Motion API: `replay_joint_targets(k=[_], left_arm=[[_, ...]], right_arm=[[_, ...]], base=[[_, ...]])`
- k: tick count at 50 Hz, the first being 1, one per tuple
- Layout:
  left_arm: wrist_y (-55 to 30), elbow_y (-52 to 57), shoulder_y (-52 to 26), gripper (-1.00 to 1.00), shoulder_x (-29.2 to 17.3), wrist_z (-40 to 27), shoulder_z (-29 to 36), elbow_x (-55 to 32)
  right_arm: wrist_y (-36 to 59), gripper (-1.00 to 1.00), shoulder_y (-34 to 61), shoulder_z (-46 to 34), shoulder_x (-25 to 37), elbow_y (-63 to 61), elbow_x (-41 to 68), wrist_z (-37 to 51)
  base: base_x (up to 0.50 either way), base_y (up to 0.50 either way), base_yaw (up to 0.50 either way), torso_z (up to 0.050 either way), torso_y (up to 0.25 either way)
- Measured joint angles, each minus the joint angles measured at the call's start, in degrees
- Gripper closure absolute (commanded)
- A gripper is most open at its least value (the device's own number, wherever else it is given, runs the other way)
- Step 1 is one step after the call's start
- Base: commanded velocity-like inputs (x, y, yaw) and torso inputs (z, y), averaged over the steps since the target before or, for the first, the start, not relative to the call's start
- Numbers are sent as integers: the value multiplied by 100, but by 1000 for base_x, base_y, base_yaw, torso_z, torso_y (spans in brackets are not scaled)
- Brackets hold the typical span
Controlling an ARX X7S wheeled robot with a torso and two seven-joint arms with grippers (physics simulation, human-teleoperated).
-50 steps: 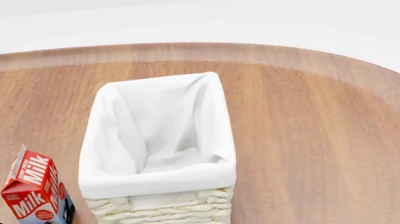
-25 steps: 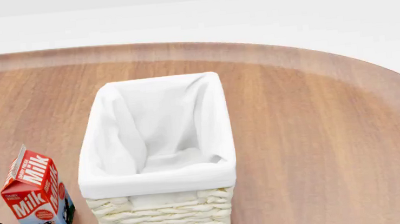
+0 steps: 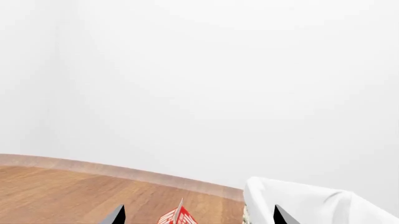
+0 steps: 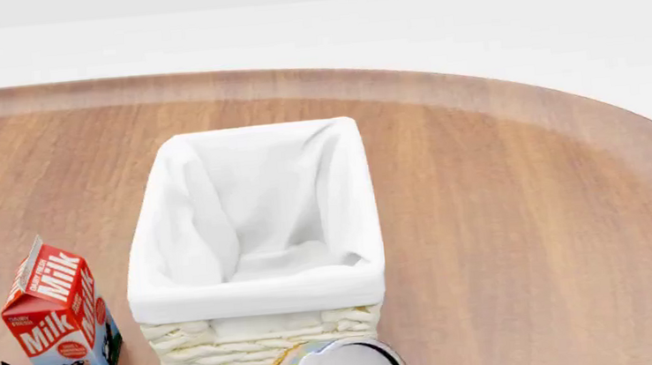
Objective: Pick up the alphabet soup, and put it in the basket.
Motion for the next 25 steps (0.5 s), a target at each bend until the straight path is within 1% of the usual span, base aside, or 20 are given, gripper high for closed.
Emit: replay_joint_targets(k=[11,25], left_arm=[[-14,-4,-19,-100,-1,-15,20,1],[-42,37,-20,-100,-19,-48,33,1]], right_arm=[[1282,100,730,102,59,-482,144,587],[2994,100,2126,-65,-115,-666,401,1106]], base=[[0,0,0,0,1],[0,0,0,0,1]])
